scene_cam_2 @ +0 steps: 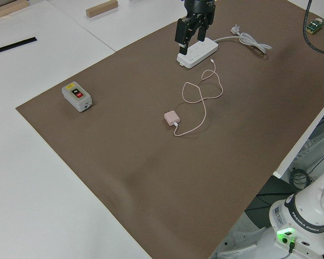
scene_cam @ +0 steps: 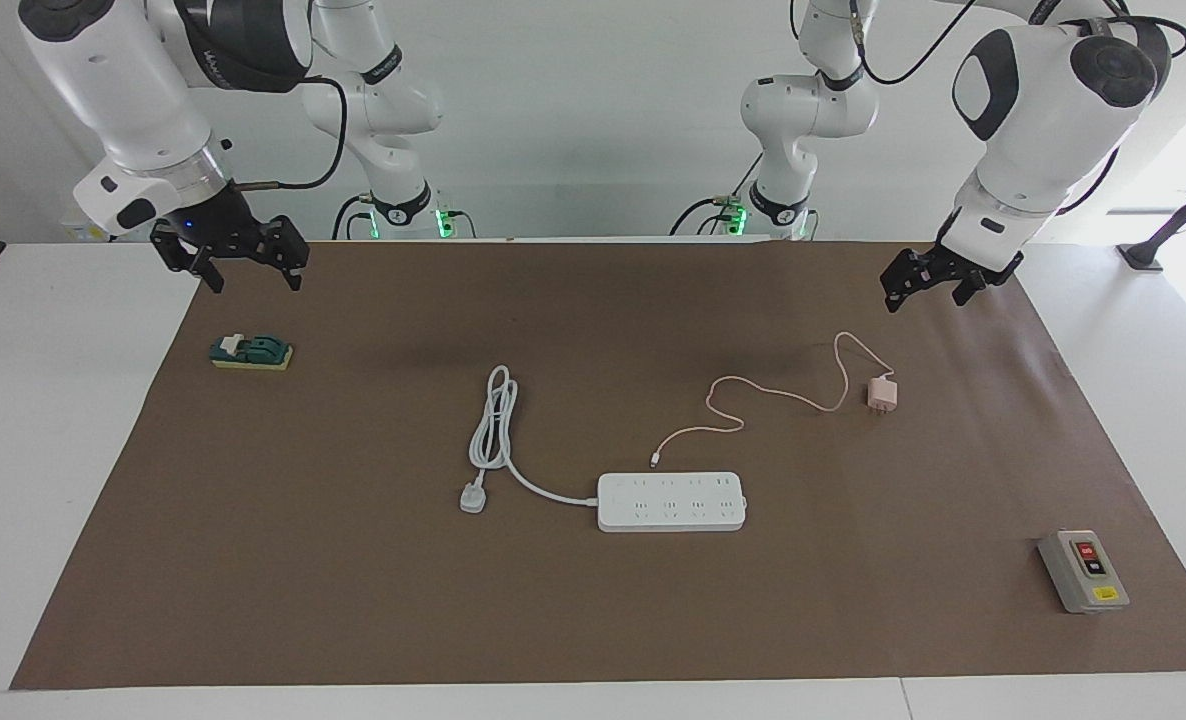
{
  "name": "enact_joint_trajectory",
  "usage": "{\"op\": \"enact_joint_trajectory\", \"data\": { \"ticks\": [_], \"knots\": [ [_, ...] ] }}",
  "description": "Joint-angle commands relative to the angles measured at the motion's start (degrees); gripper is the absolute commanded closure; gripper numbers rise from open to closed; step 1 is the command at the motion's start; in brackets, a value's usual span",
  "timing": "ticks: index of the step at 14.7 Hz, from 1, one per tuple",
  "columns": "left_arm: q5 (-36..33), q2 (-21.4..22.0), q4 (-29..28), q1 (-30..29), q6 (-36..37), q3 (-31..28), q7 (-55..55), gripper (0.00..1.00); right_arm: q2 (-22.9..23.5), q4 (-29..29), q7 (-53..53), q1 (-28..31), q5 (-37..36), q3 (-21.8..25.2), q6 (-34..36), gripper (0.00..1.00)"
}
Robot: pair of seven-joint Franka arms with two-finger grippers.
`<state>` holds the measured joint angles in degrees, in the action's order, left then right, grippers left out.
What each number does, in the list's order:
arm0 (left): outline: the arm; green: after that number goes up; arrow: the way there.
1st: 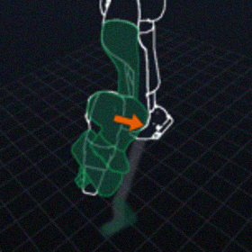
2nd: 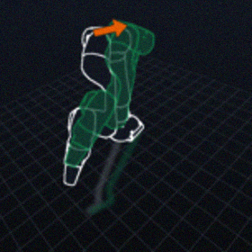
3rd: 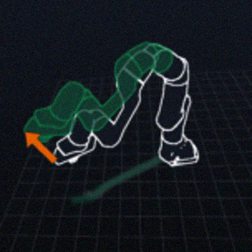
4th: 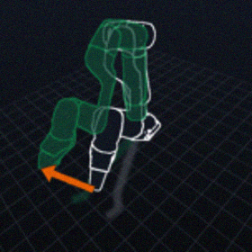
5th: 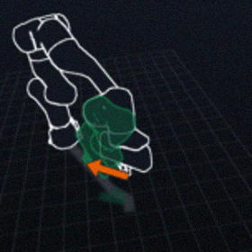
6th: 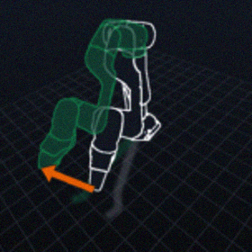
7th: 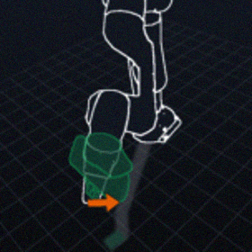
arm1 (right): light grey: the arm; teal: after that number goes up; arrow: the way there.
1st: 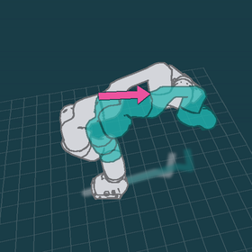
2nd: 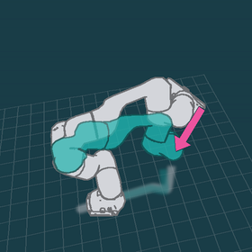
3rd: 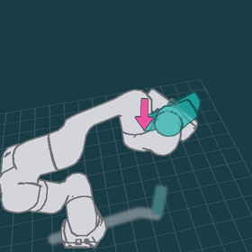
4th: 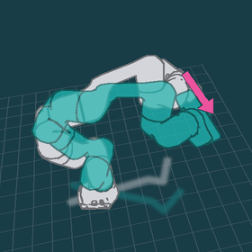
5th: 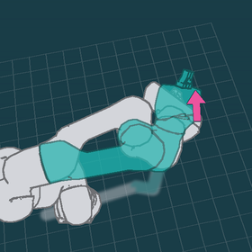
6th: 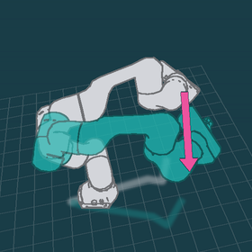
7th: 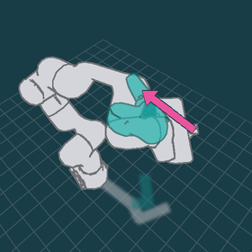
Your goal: Unplug charger and place it aside
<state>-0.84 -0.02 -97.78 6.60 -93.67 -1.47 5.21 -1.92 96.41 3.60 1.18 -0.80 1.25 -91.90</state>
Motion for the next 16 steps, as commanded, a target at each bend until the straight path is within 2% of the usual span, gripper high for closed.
{"op": "enact_joint_trajectory", "data": {
  "ticks": [1, 16],
  "knots": [
    [-1.2, 0.6, 0.4, -0.4, 1.0, 0.9, -0.8, 0.00, -1.2, 1.3, -0.4, 0.8, 1.1, -0.5, -0.7, 0.00],
    [-1.2, -0.2, 1.8, -0.4, 3.5, 1.0, -2.4, 0.00, -1.2, 1.3, -0.4, 0.9, 1.1, -0.5, -0.7, 0.00]
  ]
}}
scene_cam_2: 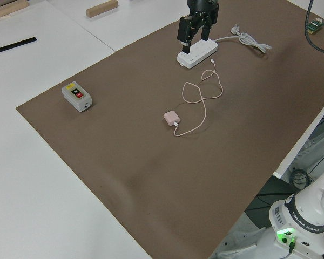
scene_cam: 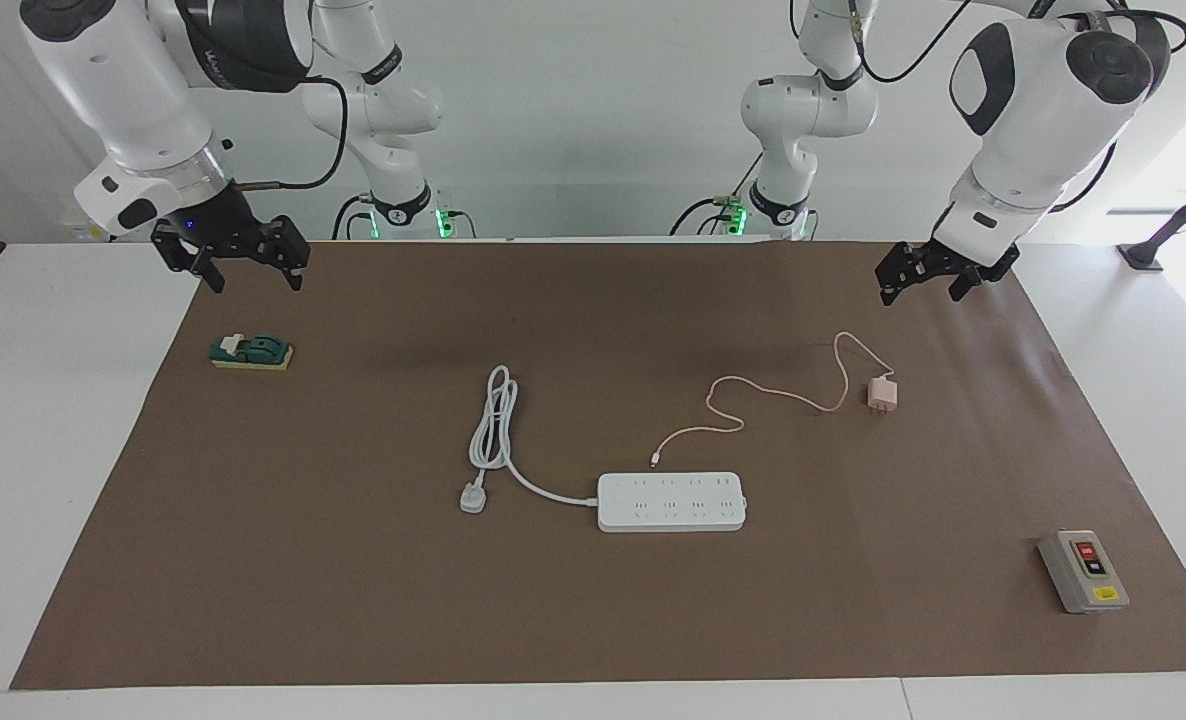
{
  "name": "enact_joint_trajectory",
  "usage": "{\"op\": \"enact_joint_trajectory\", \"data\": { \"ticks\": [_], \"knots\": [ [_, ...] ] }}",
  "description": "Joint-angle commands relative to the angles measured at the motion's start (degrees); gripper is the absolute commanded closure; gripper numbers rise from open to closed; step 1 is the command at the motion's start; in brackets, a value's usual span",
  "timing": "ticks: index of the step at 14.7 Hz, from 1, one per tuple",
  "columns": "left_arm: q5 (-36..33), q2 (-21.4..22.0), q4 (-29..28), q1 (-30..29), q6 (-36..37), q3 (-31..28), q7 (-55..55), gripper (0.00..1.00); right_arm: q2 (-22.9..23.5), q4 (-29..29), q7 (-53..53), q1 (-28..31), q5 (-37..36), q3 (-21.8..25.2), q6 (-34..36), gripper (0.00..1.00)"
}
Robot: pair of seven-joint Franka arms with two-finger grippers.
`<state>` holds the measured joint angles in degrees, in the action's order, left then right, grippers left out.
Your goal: Unplug charger and place it aside
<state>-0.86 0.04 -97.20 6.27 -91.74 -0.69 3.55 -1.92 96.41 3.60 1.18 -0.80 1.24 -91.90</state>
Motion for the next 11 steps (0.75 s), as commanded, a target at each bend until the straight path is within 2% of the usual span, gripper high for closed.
{"op": "enact_joint_trajectory", "data": {
  "ticks": [1, 11],
  "knots": [
    [-1.2, -0.2, 1.1, -0.1, 2.5, 0.3, -1.1, 0.00, -1.2, 1.3, -0.4, 0.9, 1.1, -0.5, -0.7, 0.00],
    [-1.1, -1.2, 3.9, -0.2, 5.5, 0.3, -1.1, 0.00, -1.2, 1.3, -0.3, 1.2, 1.1, -0.6, -0.7, 0.00]
  ]
}}
